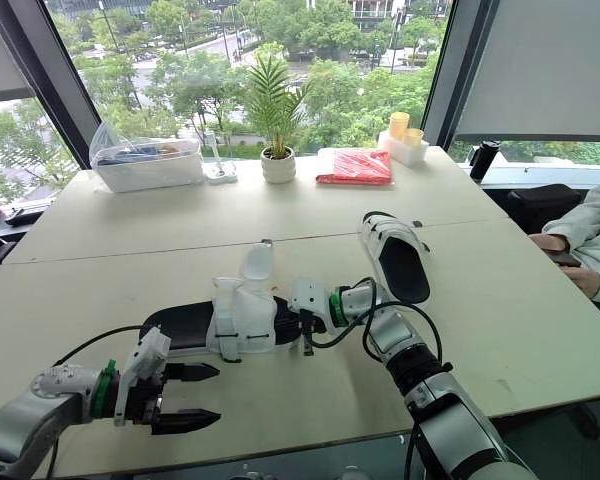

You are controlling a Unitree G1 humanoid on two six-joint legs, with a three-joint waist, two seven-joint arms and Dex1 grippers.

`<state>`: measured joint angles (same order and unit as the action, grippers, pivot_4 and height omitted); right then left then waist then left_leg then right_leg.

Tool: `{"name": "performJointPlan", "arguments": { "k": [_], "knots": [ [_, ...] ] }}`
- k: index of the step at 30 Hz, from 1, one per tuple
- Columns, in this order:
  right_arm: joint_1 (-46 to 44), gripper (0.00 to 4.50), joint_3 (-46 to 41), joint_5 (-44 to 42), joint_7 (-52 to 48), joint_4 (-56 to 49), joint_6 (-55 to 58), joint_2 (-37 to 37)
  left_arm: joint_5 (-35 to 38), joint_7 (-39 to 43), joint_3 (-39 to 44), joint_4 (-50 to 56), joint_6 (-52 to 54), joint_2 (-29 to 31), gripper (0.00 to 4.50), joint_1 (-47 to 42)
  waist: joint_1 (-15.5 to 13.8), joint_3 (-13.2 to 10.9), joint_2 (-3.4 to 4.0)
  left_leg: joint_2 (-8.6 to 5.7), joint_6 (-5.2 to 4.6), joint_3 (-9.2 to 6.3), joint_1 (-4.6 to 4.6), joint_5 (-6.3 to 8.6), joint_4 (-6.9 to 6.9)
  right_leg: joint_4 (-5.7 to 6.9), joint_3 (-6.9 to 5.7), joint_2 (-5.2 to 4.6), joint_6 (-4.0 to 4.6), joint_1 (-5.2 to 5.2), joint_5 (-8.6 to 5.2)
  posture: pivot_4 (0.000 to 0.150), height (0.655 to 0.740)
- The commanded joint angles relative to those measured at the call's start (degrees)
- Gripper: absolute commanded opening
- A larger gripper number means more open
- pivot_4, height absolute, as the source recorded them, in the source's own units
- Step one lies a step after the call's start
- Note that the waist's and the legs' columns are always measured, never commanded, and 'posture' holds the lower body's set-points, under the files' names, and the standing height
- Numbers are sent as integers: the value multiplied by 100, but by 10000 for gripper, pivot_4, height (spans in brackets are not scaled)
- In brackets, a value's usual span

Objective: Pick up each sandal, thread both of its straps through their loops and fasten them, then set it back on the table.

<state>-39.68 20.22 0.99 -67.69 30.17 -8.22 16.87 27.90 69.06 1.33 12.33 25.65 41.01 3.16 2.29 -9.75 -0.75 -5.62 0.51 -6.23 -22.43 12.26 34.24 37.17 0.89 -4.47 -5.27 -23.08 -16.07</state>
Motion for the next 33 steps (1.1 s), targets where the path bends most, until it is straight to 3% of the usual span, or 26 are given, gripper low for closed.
{"name": "performJointPlan", "arguments": {
  "k": [1,22,33],
  "knots": [
    [35,0,176,167,-44,184,60,2,-49,-271,114,272,-280,-105,44907,63,4,0,0,0,0,0,0,0,0,0,0,0,0,2,0,1500,7400],
    [-132,0,202,203,-73,448,-114,-84,-353,-974,-62,129,-1083,-489,44907,10,5,0,0,0,0,0,0,-1,0,1,0,2,-6,8,4,1500,7400],
    [-151,0,211,239,-87,502,-177,-85,2,-852,-344,-176,-490,-929,44907,-314,4,1,-1,0,2,0,2,-3,3,2,-1,4,-6,23,5,1500,7400]
  ]
}}
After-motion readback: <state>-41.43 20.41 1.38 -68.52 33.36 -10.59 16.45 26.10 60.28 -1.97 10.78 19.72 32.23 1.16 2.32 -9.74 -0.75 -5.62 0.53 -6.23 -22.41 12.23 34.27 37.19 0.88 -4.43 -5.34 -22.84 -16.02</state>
